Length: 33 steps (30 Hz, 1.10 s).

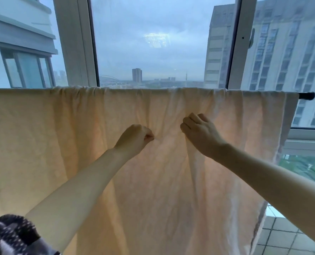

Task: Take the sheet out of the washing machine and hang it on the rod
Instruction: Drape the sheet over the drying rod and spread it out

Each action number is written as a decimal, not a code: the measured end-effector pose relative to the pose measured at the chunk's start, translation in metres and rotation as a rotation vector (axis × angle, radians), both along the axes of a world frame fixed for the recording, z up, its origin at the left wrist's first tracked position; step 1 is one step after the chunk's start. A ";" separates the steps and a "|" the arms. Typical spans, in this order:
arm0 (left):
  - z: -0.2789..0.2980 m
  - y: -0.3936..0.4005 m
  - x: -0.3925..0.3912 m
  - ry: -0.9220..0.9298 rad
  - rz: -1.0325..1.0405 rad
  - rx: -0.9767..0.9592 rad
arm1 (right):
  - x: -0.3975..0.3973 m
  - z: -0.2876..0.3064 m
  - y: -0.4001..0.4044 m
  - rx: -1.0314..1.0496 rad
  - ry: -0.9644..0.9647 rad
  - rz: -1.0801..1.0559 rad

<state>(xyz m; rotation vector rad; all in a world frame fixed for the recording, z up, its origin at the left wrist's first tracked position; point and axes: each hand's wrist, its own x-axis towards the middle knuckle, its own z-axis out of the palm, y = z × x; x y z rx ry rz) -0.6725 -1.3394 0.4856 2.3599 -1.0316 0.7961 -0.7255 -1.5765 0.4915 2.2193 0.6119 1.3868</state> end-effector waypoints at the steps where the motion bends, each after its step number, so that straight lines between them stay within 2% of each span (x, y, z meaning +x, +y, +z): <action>1: -0.003 0.001 -0.001 0.030 0.002 0.014 | 0.001 -0.004 0.001 0.010 0.016 -0.023; 5: -0.013 0.015 0.002 0.146 -0.021 0.010 | -0.001 -0.013 0.000 0.059 0.074 -0.148; 8: 0.000 0.033 0.011 0.163 -0.030 -0.046 | -0.006 0.006 0.022 0.136 0.072 -0.150; 14: 0.035 0.089 0.034 -0.123 0.082 -0.262 | 0.002 0.054 0.082 0.187 0.028 -0.064; 19: 0.052 0.136 0.071 -0.242 0.407 -0.405 | 0.033 0.081 0.109 0.180 0.032 -0.100; 21: 0.055 0.149 0.086 -0.193 0.488 -0.476 | 0.045 0.086 0.119 0.167 0.046 -0.111; 25: 0.053 0.161 0.103 0.014 0.494 -0.667 | 0.070 0.086 0.138 0.143 0.089 -0.086; 33: 0.060 0.172 0.135 0.086 0.477 -0.782 | 0.113 0.091 0.151 0.195 0.034 -0.033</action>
